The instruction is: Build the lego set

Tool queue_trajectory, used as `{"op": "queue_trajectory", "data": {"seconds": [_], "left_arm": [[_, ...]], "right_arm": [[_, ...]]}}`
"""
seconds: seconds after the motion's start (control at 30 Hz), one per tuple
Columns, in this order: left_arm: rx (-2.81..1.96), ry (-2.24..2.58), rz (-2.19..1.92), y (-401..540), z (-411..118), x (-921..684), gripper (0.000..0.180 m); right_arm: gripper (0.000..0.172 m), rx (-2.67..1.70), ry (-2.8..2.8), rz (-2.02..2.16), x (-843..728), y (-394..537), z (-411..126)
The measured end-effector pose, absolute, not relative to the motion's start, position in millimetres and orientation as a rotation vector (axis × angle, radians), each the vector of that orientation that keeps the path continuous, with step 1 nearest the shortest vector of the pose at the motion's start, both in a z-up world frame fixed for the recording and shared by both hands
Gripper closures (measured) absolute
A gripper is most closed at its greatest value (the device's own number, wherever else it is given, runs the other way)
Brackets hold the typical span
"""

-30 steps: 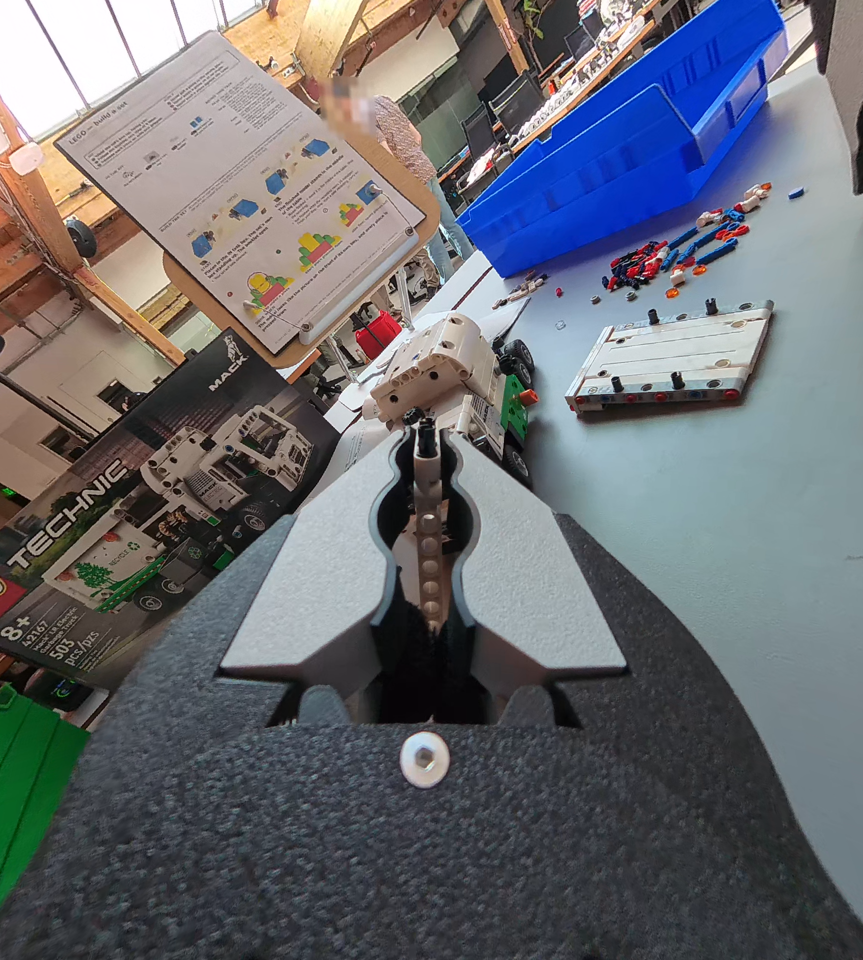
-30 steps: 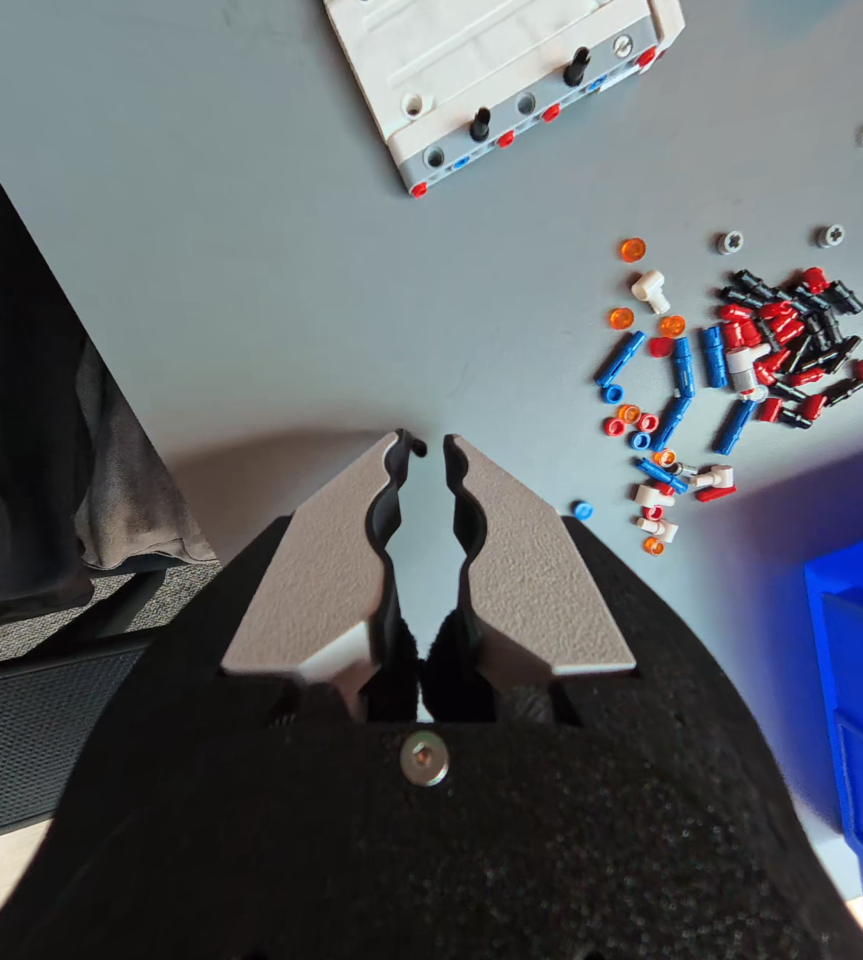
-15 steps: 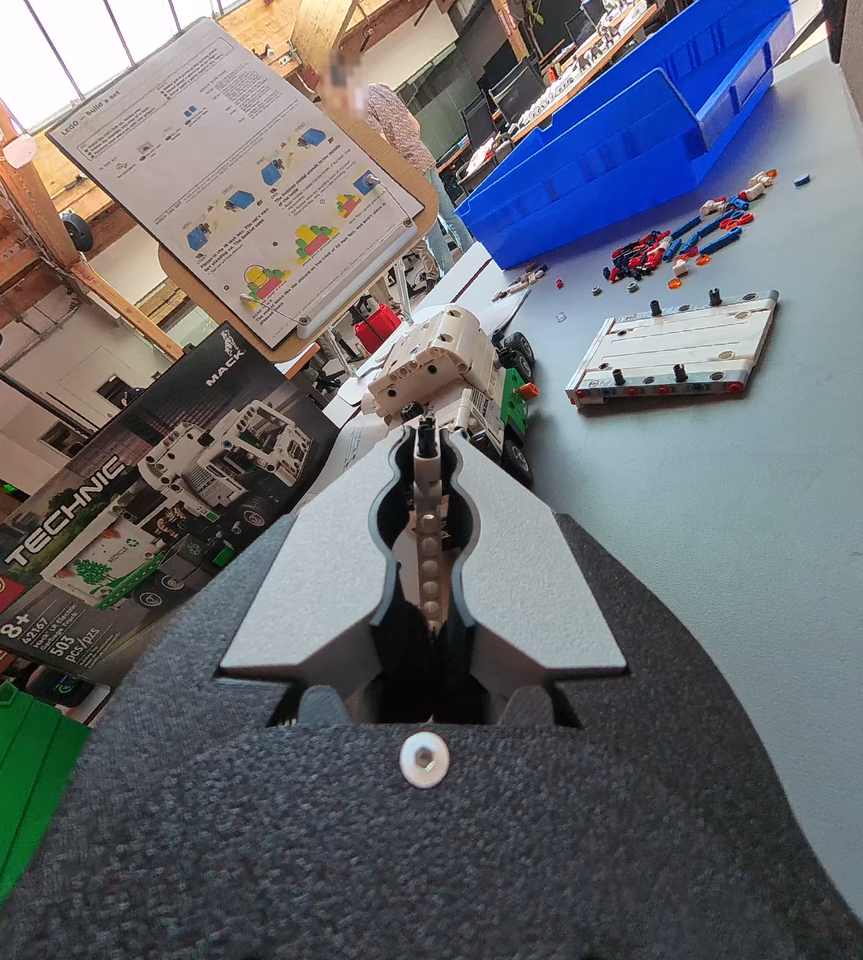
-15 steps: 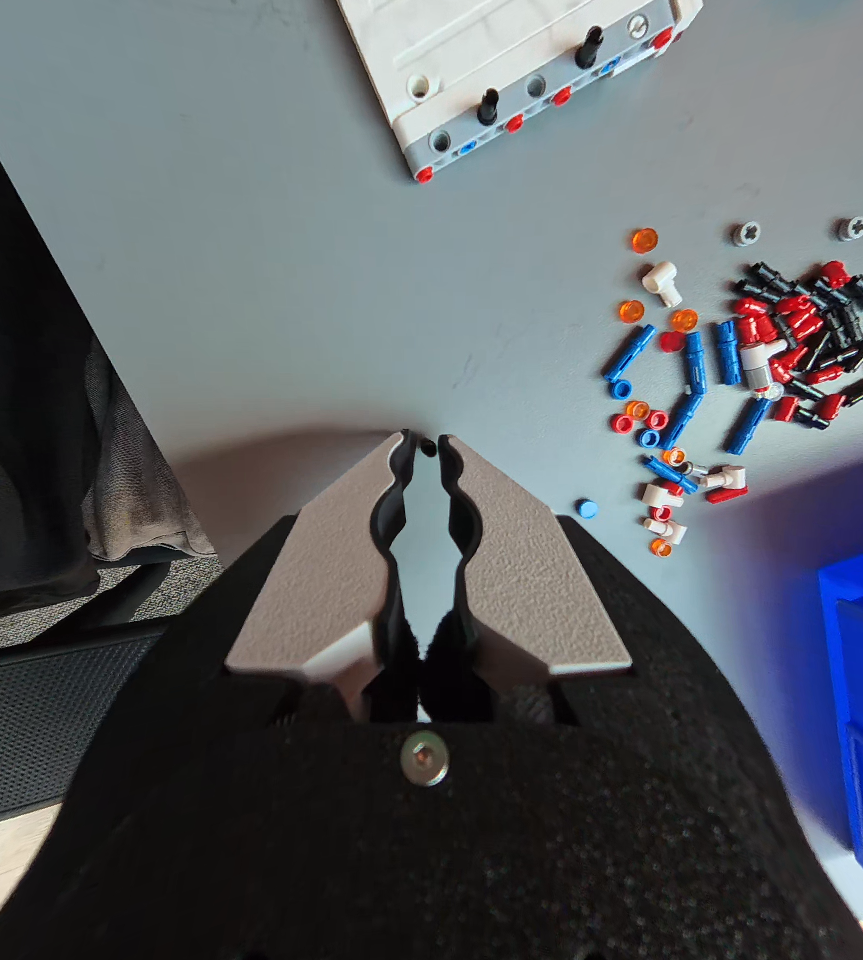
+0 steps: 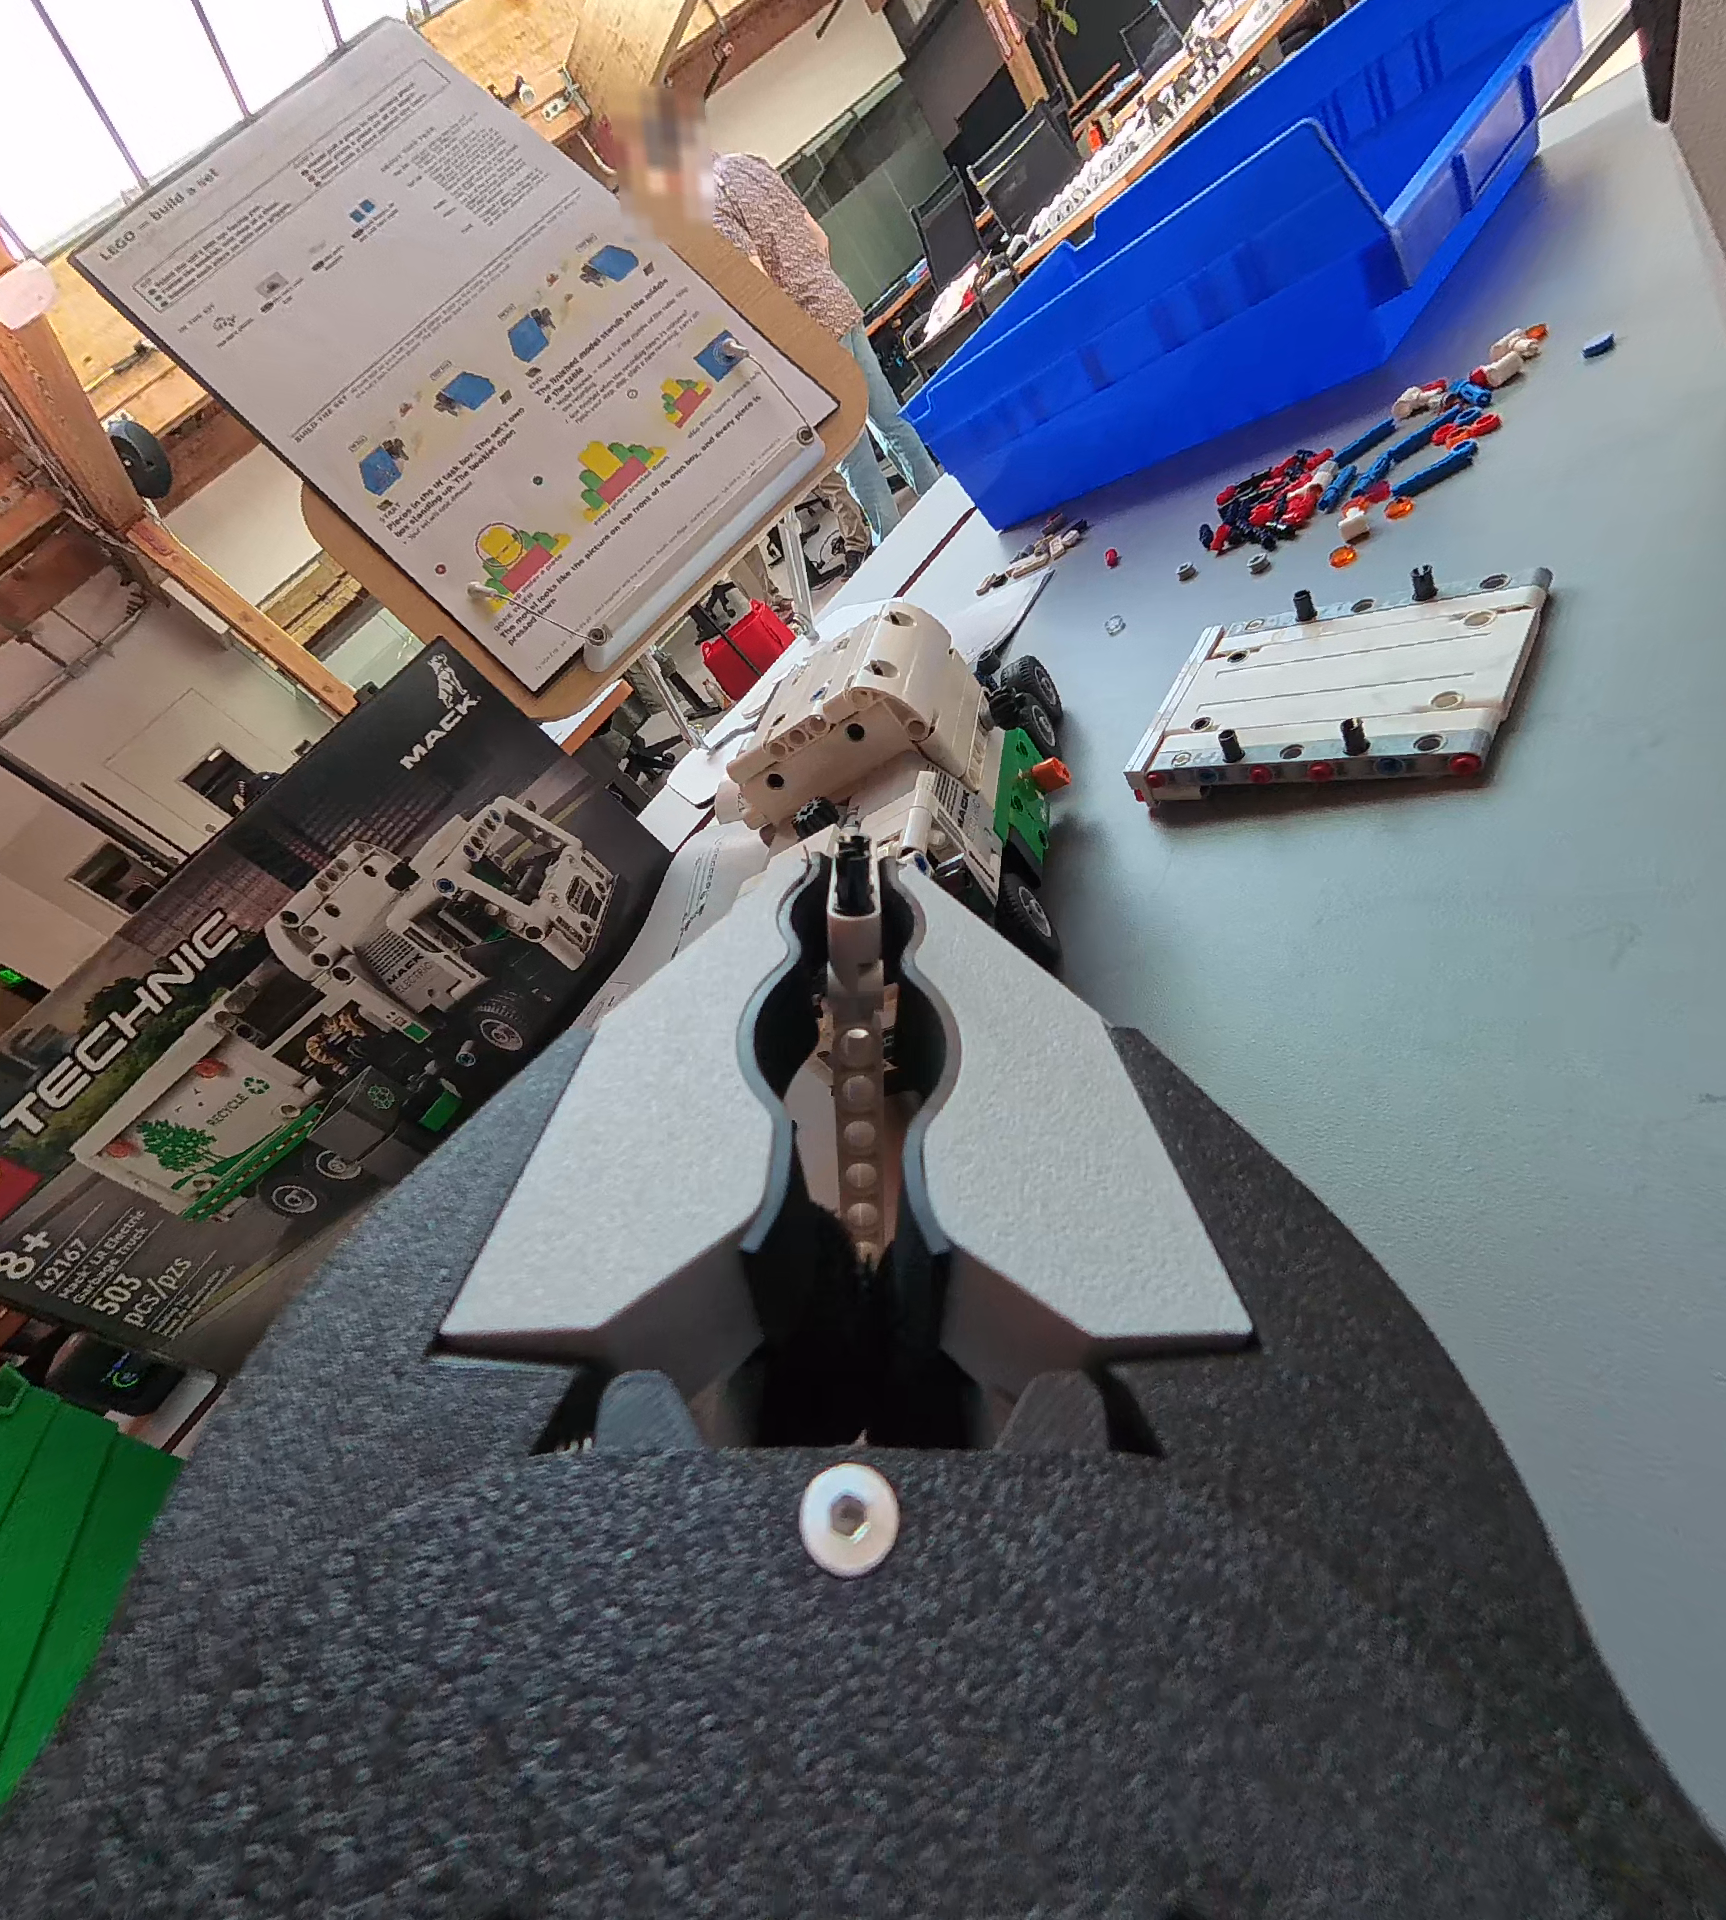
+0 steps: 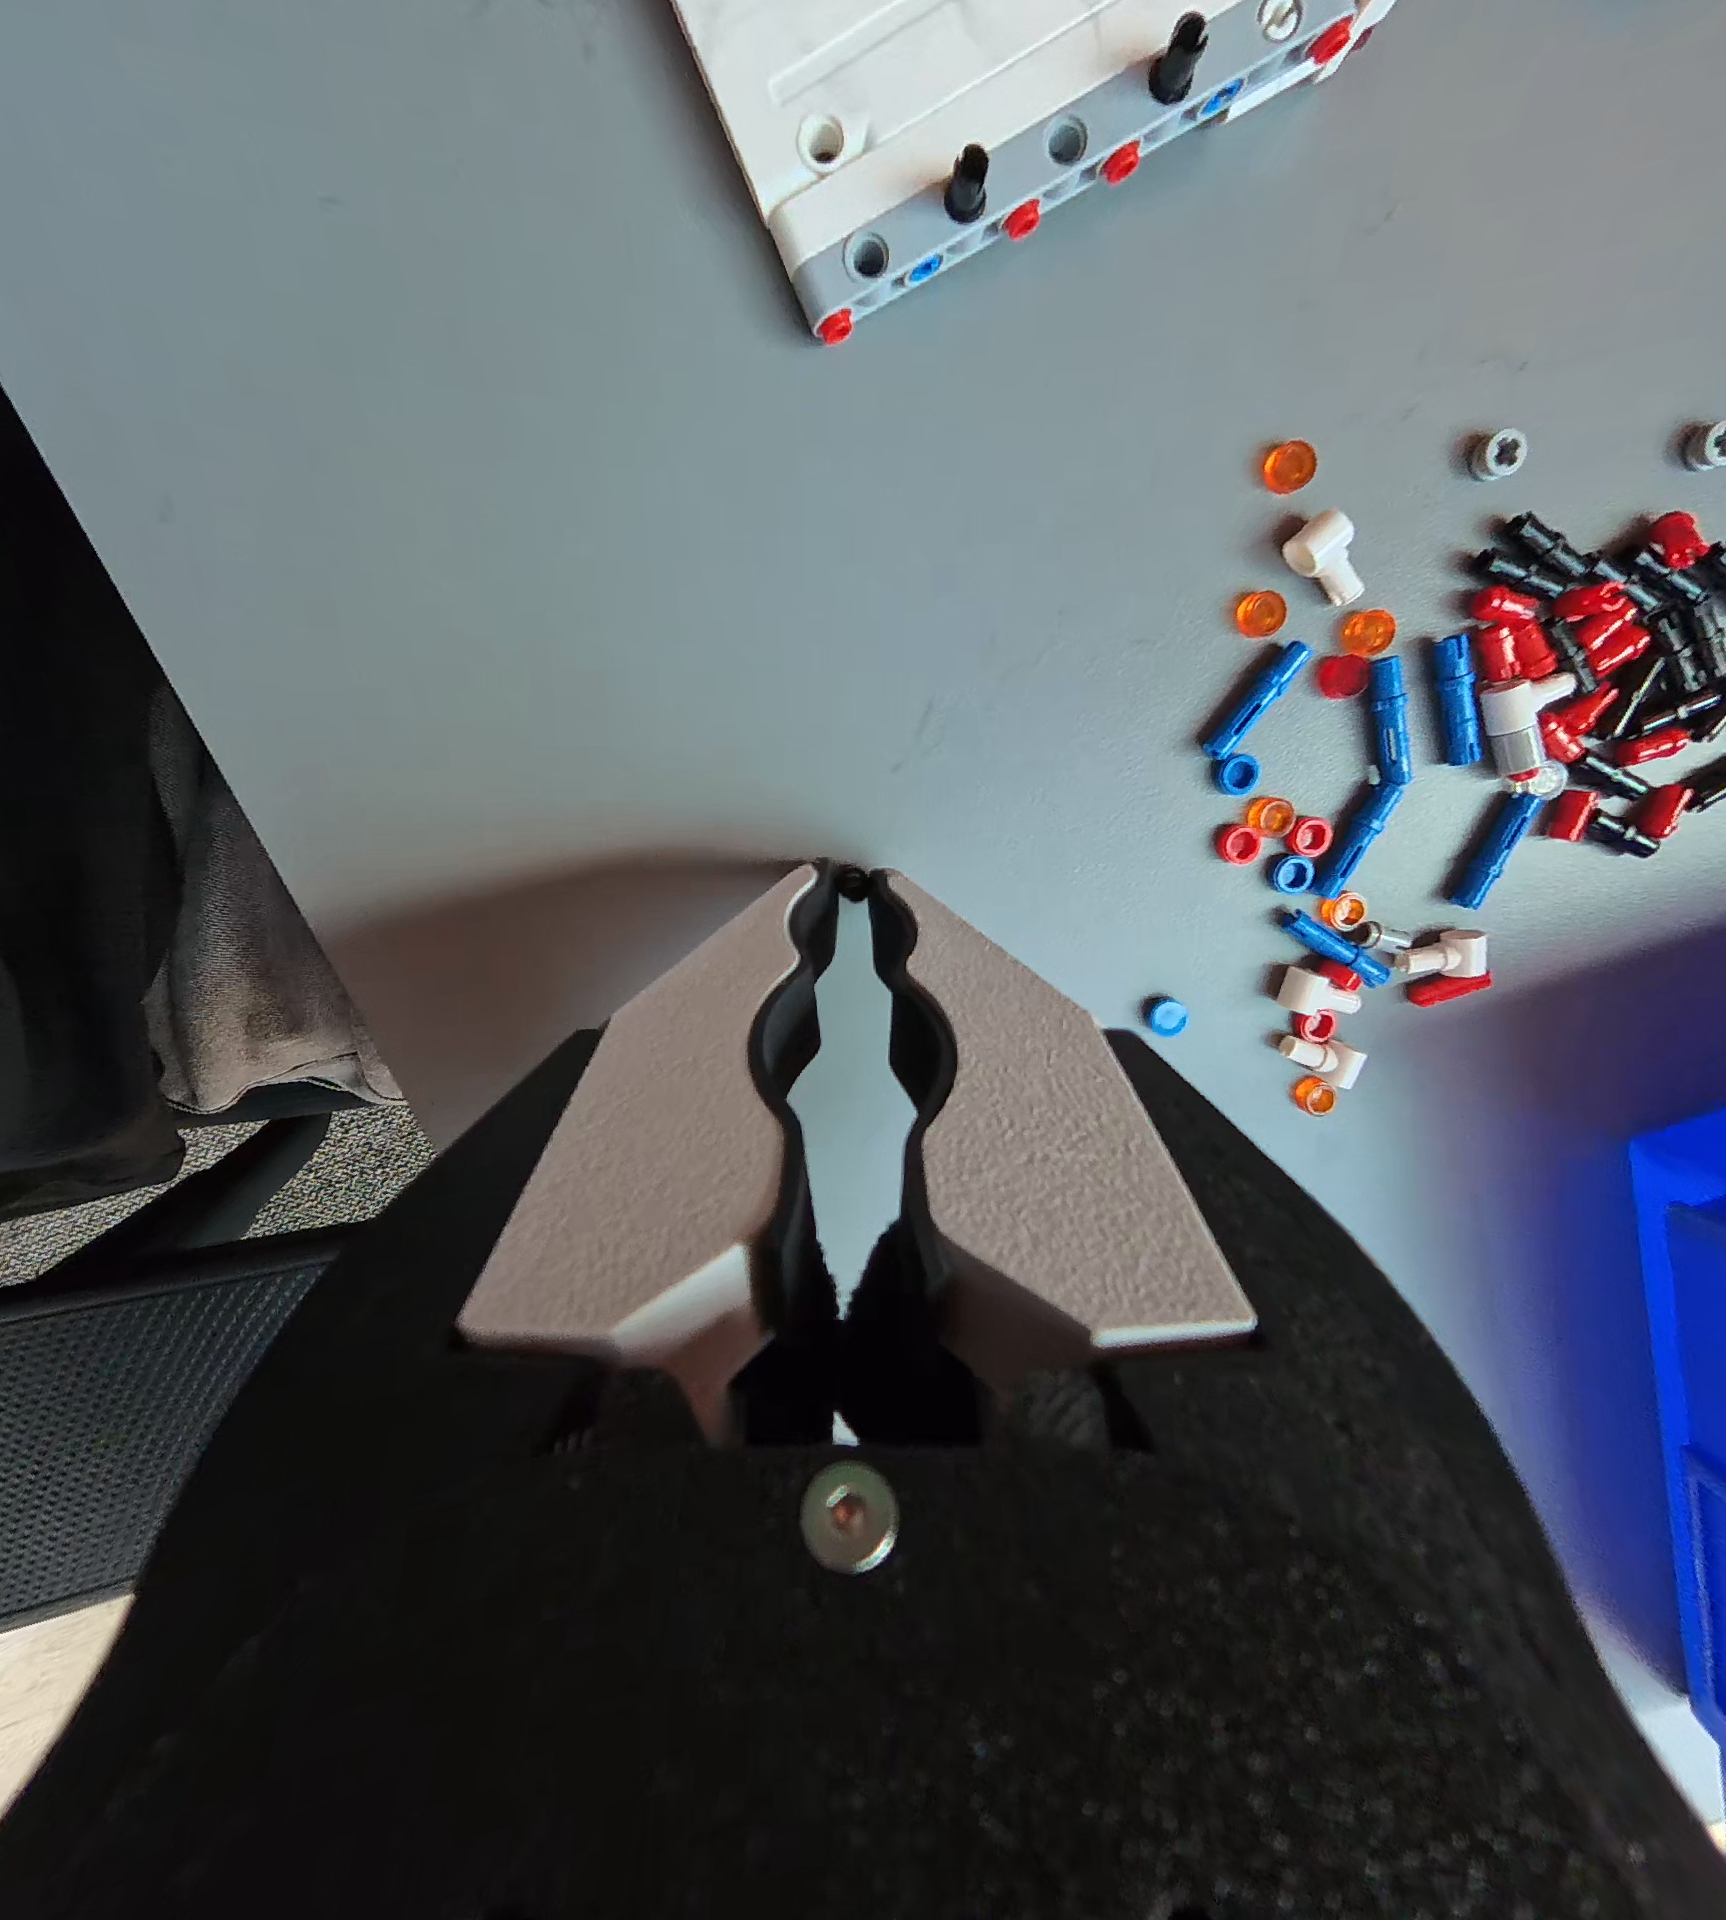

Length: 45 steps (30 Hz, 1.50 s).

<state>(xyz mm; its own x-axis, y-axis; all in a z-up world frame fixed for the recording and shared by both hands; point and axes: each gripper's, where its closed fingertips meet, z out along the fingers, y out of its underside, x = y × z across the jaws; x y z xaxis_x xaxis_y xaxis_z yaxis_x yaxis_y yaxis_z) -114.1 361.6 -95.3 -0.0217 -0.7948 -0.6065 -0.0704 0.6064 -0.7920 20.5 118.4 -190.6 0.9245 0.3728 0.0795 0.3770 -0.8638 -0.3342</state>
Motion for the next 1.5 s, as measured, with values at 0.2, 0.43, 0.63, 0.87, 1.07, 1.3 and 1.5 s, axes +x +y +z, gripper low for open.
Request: {"op": "queue_trajectory", "data": {"seconds": [0.2, 0.43, 0.63, 0.87, 1.07, 1.3, 1.5], "left_arm": [[-0.761, 1.498, -0.674, 361, -95, -114, 0.174], [-0.725, 1.421, -0.68, 357, -79, -119, 0.174], [-0.616, 1.371, -0.619, 337, -68, -123, 0.174], [-0.52, 1.358, -0.495, 326, -67, -125, 0.174], [-0.532, 1.371, -0.473, 326, -71, -121, 0.174], [-0.54, 1.383, -0.483, 326, -72, -120, 0.174], [-0.524, 1.383, -0.458, 326, -72, -121, 0.175]], "right_arm": [[0.168, -2.716, -0.568, -0.042, 19, 122, -185], [0.168, -2.088, -0.328, 0.048, -50, 222, -79], [0.168, -1.756, -0.191, 0.078, -122, 302, -45], [0.169, -1.787, -0.151, 0.215, -125, 317, -56], [0.169, -1.775, -0.134, 0.263, -134, 323, -62], [0.169, -1.782, -0.115, 0.285, -132, 324, -66], [0.169, -1.824, -0.091, 0.368, -134, 323, -67]]}}
